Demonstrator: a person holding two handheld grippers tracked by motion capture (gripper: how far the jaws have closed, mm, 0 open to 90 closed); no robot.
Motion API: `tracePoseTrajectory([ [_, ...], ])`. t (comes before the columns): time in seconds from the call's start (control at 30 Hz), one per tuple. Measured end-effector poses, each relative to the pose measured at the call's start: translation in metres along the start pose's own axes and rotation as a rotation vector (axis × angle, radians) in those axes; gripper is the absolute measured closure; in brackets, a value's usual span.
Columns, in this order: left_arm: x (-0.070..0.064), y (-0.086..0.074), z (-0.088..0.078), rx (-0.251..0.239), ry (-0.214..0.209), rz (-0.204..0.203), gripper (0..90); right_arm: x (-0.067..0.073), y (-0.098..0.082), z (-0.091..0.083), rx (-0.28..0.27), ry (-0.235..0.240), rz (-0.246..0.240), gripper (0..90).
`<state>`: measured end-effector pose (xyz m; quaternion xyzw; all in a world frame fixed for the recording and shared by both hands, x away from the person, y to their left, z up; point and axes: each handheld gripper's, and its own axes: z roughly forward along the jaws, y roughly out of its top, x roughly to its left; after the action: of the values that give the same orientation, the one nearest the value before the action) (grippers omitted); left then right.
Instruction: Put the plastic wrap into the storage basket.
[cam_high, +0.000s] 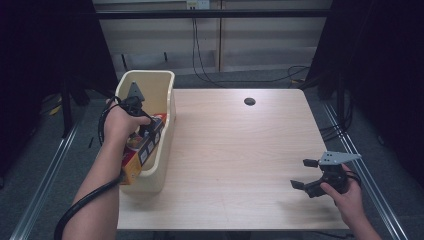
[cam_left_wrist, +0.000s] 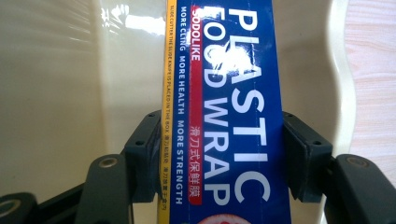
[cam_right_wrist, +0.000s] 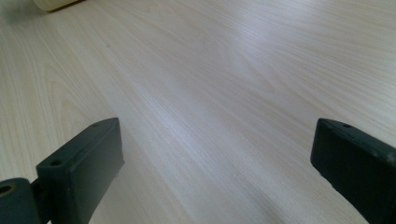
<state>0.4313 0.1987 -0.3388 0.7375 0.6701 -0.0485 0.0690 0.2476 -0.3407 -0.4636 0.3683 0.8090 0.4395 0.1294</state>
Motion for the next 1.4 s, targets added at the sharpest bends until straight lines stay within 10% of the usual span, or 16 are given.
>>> tracePoseTrajectory([
  [0.73, 0.001, -0.001, 0.009, 0.002, 0.003, -0.003, 38.6, 0.0, 0.0, 0.0, 0.002, 0.001, 0.002, 2.2],
  [1.4, -0.01, 0.001, -0.023, -0.093, -0.069, 0.013, 30.6, 0.0, 0.001, 0.0, -0.007, -0.005, 0.006, 2.2],
])
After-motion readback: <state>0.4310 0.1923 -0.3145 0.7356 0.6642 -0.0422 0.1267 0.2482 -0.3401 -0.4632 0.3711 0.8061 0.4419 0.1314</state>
